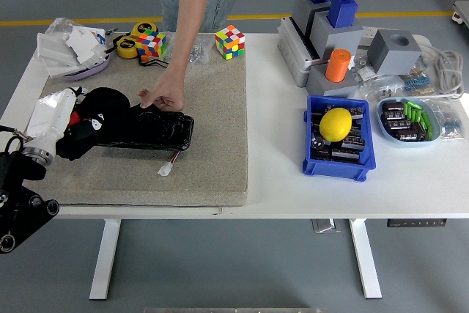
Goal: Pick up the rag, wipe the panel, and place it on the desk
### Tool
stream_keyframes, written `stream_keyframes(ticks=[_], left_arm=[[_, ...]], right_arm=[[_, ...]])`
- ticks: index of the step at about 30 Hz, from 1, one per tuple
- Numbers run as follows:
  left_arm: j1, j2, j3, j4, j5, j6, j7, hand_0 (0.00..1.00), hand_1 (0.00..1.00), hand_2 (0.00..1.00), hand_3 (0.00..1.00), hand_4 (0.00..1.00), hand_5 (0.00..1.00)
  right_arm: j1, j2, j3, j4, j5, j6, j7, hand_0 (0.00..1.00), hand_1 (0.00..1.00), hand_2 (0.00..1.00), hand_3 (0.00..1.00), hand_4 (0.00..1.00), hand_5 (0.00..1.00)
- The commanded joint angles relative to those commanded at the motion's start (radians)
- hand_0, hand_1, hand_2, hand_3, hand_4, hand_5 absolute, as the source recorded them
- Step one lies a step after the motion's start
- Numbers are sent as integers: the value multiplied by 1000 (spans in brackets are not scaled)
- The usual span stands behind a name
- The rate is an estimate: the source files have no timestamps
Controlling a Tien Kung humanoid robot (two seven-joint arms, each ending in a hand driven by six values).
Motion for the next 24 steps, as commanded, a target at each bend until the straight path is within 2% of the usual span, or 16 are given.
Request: stream_keyframes(ticks=[10,24], left_arm=[[32,21,-49,16,8,0,-3,198,116,306,575,525,218],[82,50,-197,52,6,0,-22,197,116,306,575,521,221]], right_arm=[[1,1,-1,0,-2,-2,-1,742,646,694,614,998,582],[-2,4,5,2,-5,-5,-1,742,646,693,614,998,582]])
